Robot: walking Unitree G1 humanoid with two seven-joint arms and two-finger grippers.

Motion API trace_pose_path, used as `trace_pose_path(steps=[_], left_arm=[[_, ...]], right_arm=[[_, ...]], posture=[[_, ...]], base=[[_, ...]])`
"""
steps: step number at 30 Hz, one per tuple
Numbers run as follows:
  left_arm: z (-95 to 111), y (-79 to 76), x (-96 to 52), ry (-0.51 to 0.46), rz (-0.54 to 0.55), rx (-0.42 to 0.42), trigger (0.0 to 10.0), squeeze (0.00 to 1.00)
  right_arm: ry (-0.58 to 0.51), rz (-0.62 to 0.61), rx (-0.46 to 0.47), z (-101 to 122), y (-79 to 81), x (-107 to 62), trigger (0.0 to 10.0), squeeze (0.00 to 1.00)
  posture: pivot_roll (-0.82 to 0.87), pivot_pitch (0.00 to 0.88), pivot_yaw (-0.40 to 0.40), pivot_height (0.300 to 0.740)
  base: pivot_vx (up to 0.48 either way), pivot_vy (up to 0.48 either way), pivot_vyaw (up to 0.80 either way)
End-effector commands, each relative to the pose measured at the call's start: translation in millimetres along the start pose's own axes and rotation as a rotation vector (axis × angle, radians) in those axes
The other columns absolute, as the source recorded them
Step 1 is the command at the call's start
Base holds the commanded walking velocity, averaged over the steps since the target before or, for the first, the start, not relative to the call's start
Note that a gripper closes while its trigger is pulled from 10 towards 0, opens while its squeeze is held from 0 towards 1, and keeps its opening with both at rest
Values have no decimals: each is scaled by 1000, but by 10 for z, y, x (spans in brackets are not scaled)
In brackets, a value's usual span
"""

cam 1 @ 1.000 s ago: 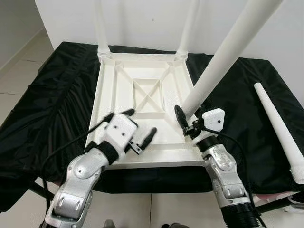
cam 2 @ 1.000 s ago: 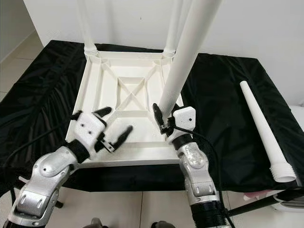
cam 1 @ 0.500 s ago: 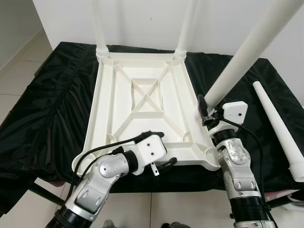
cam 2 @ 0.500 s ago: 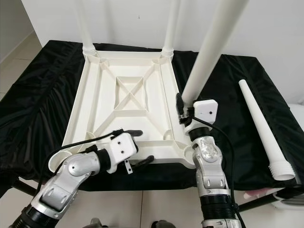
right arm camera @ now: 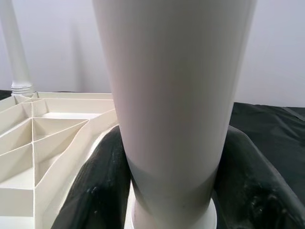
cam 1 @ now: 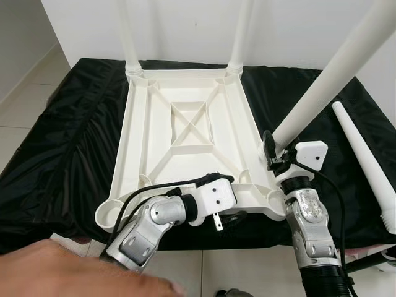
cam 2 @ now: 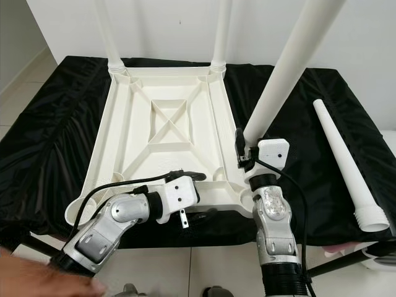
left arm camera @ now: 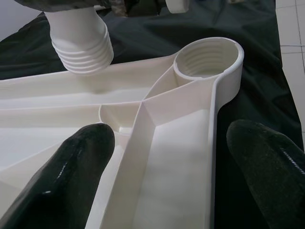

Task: Building children table

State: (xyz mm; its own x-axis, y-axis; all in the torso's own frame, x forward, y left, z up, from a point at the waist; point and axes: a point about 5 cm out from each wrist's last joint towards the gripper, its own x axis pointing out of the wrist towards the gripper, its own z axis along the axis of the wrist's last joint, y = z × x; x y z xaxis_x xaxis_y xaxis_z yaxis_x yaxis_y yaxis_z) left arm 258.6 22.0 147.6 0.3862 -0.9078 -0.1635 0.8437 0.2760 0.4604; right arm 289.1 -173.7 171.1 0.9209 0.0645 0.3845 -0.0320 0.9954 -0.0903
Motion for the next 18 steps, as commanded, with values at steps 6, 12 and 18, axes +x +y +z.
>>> trace_pose_path(steps=[6,12,18], left_arm=[[-25,9,13,0,-2,4,10000,0],[-37,79,4,-1,35,2,10000,0],[-46,289,-49,-18,149,-39,10000,0]], right_arm=[[-31,-8,5,53,-3,11,10000,0],[-37,3,16,56,37,53,10000,0],[-57,20,32,74,99,150,10000,0]], posture=[[-34,79,24,740],[-24,64,16,740],[-6,45,4,740]], base=[[0,0,0],[0,0,0],[0,0,0]])
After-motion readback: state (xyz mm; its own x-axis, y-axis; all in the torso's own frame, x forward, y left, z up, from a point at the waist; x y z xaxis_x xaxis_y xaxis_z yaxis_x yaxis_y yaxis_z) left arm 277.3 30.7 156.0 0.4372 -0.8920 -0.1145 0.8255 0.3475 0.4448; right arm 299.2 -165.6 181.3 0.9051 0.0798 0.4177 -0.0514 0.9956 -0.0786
